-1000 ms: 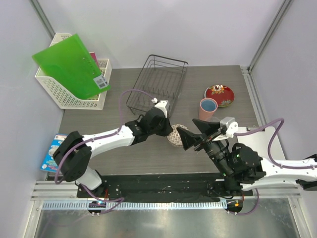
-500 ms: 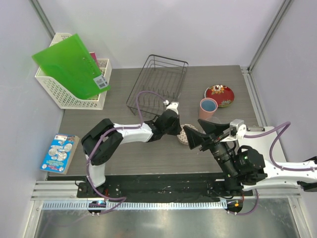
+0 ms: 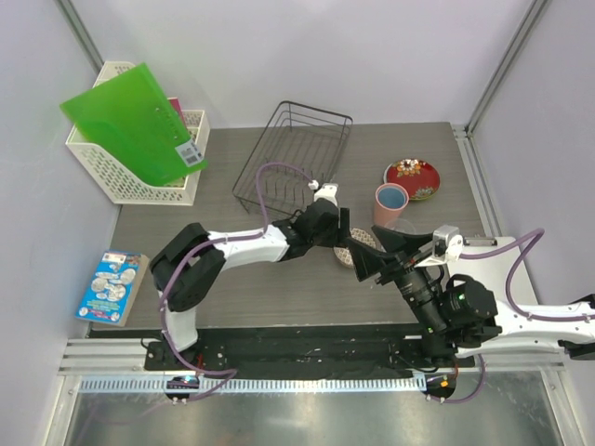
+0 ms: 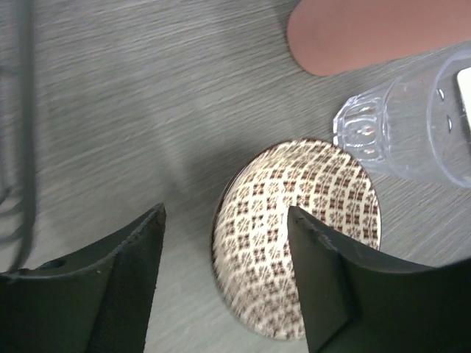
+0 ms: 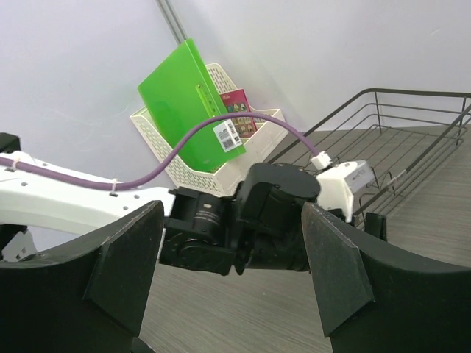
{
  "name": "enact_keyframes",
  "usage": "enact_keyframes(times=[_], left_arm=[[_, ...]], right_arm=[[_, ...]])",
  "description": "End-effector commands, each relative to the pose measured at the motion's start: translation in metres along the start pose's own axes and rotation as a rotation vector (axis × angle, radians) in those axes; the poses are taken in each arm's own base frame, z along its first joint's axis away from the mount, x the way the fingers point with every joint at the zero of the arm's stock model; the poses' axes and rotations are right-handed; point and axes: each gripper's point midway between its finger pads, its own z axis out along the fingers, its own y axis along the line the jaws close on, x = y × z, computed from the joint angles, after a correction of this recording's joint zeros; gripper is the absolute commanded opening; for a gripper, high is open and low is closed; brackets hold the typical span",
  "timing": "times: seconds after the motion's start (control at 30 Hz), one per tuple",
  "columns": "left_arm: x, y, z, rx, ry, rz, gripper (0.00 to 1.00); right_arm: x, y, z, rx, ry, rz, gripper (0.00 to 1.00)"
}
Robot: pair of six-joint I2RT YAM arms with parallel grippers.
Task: Unload the mixed dishes from the dish rack
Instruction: Place the bowl at the center of the board, then reset both arms
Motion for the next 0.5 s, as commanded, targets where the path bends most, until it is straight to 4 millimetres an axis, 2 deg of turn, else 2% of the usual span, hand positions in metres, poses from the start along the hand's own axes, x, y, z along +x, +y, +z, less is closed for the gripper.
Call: enact_keyframes(times=[0.0,0.03,0.1,0.13,0.17,0.23,0.27,0.33,0.37,0.4,0.47], left_arm=[[-0.028,0.006,-0.035,-0.039,-0.077,-0.014,0.69],[-0.040,0.002,-0.045,-0.032,-0.113,-0.021,0.70],[-0.046,0.006,-0.059,-0.051,-0.121,-0.016,0.72],[-0.059,0.004,-0.076,-0.045,-0.156,-0.015,0.78],[-0.064,0.002,-0.084,-0.037,-0.172,-0.015,0.84],[-0.074,0.000,-0.100,-0.022,-0.195,-0.011,0.91],[-0.086,-0.007,-0.117,0.007,-0.225,-0.019,0.92],[-0.097,-0.014,-0.136,0.039,-0.247,-0.020,0.96],[-0.101,-0.014,-0.153,0.044,-0.252,-0.011,0.97],[-0.107,-0.015,-0.163,0.043,-0.268,-0.008,0.97],[-0.104,-0.005,-0.179,0.005,-0.249,0.018,0.97]], right_arm=[[-0.009,-0.005,-0.001,0.032,-0.025,0.066,0.80],[-0.010,-0.005,-0.001,0.032,-0.028,0.068,0.80],[-0.011,-0.006,-0.001,0.035,-0.027,0.062,0.80],[-0.012,-0.006,-0.001,0.039,-0.029,0.060,0.80],[-0.013,-0.006,-0.001,0.040,-0.029,0.060,0.80],[-0.013,-0.007,0.000,0.047,-0.030,0.052,0.80],[-0.012,-0.006,0.001,0.049,-0.028,0.047,0.80],[-0.011,-0.005,0.002,0.052,-0.024,0.037,0.81],[-0.008,-0.003,0.004,0.057,-0.015,0.025,0.82],[-0.005,-0.002,0.005,0.066,-0.007,0.021,0.88],[-0.003,-0.004,0.008,0.105,0.005,0.005,0.90]])
